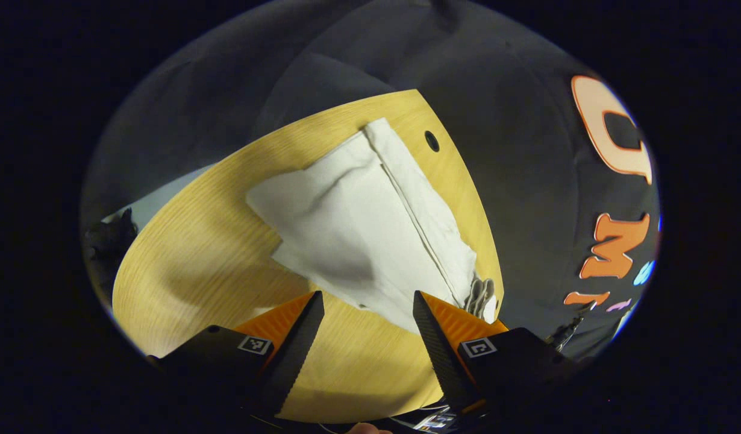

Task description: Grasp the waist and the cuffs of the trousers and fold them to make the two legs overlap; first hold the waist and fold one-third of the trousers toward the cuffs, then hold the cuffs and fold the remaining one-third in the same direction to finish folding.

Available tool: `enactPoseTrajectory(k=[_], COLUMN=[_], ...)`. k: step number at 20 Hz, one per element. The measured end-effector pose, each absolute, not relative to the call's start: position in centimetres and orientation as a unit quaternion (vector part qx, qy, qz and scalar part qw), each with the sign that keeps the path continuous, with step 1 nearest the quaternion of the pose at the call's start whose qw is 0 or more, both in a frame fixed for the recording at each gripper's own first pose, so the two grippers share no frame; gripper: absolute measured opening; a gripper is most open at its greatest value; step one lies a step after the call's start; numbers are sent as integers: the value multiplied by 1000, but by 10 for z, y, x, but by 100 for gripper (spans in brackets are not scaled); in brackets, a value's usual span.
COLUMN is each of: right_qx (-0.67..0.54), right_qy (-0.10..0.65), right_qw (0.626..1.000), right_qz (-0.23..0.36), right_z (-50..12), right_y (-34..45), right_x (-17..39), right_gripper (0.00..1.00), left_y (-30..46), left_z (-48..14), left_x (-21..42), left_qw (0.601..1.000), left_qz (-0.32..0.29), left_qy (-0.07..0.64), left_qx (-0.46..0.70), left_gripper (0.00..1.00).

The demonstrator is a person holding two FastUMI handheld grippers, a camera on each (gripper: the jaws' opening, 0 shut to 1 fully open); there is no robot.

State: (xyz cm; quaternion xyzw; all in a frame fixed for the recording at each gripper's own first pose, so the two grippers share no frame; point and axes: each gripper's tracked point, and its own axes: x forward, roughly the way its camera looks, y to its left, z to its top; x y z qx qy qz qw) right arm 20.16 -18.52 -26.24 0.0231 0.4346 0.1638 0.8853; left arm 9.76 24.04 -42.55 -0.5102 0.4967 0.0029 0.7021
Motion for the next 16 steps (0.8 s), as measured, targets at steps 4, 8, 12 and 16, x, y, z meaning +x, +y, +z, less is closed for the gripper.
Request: enactPoseTrajectory(k=[4,8,12,16], right_qx=[29,31,41,61], right_qy=[435,437,440,443], right_qw=[889,891,890,888], right_qz=[139,122,111,104], right_z=[-255,-251,-248,-244], right_y=[-208,-220,-223,-223], right_x=[200,196,189,182], right_gripper=[68,68,68,68], left_y=[273,286,282,272], left_z=[-442,-443,-442,-446], left_x=[103,107,124,144], left_qw=[700,695,686,689], left_qz=[23,10,-10,-27], left_qy=[481,470,456,448], left_qx=[-527,-543,-568,-570], left_gripper=[98,93,92,89])
